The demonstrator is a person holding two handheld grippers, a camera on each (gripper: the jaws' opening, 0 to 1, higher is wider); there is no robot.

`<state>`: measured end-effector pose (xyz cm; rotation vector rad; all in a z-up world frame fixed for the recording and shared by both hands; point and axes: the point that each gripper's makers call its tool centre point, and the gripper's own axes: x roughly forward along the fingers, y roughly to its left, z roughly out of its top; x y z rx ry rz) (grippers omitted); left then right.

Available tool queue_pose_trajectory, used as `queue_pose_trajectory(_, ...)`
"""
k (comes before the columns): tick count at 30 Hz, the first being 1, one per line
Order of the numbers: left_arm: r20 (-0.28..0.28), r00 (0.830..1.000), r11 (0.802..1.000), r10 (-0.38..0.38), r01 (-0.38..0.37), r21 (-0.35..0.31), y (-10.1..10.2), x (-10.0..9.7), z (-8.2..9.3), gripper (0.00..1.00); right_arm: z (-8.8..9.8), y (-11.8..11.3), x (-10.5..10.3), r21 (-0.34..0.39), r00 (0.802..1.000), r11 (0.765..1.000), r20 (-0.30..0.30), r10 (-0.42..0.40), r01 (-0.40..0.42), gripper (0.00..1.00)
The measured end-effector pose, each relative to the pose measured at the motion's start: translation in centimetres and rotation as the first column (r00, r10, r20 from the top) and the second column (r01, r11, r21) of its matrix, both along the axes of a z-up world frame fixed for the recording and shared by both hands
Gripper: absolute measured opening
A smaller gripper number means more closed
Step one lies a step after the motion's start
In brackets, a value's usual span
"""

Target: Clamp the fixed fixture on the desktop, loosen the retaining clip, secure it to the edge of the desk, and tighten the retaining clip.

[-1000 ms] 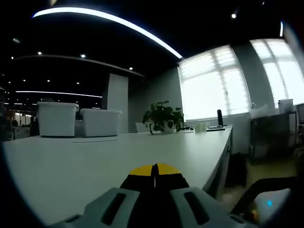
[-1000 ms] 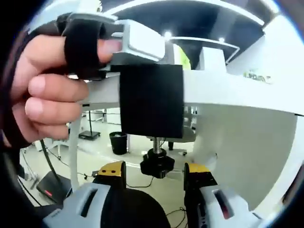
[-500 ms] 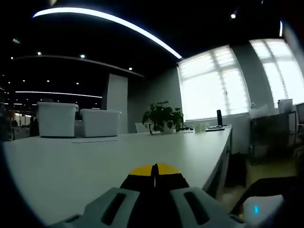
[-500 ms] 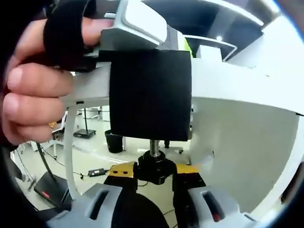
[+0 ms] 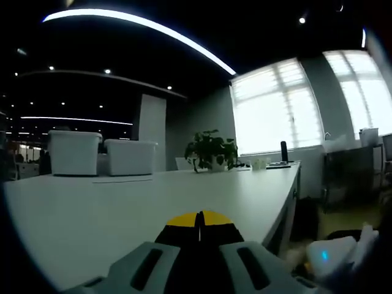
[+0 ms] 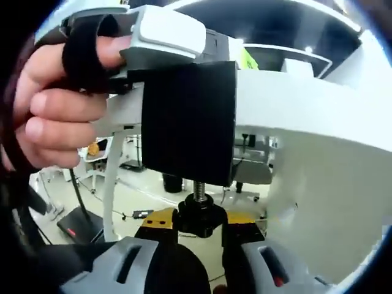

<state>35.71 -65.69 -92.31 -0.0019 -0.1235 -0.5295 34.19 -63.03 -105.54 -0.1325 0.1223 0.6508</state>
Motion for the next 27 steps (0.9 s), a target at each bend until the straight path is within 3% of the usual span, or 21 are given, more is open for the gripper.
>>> queue_pose_trajectory(5, -0.009, 1.0, 1.0, 0.002, -0.002, -0.003, 0.0, 0.1, 0.0, 0.01, 0.0, 0.4, -0.3, -0.001, 0.991, 0.991, 0.003, 0.132, -0.132, 0.25)
queue_pose_trajectory(13, -0.007, 1.0, 1.0, 0.002, -0.003, -0.002, 0.0, 0.0, 0.0, 0.01, 0.1, 1.0, -0.5, -0.019, 0.953, 0.953, -0.009, 0.302, -0.302, 0.25)
queue_pose_trajectory(27, -0.009, 1.0, 1.0, 0.001, -0.001, -0.002, 0.0, 0.0, -0.2, 0.01, -0.1, 1.7, -1.0, 0.002, 0.88, 0.88, -0.003, 0.476, -0.476, 0.25)
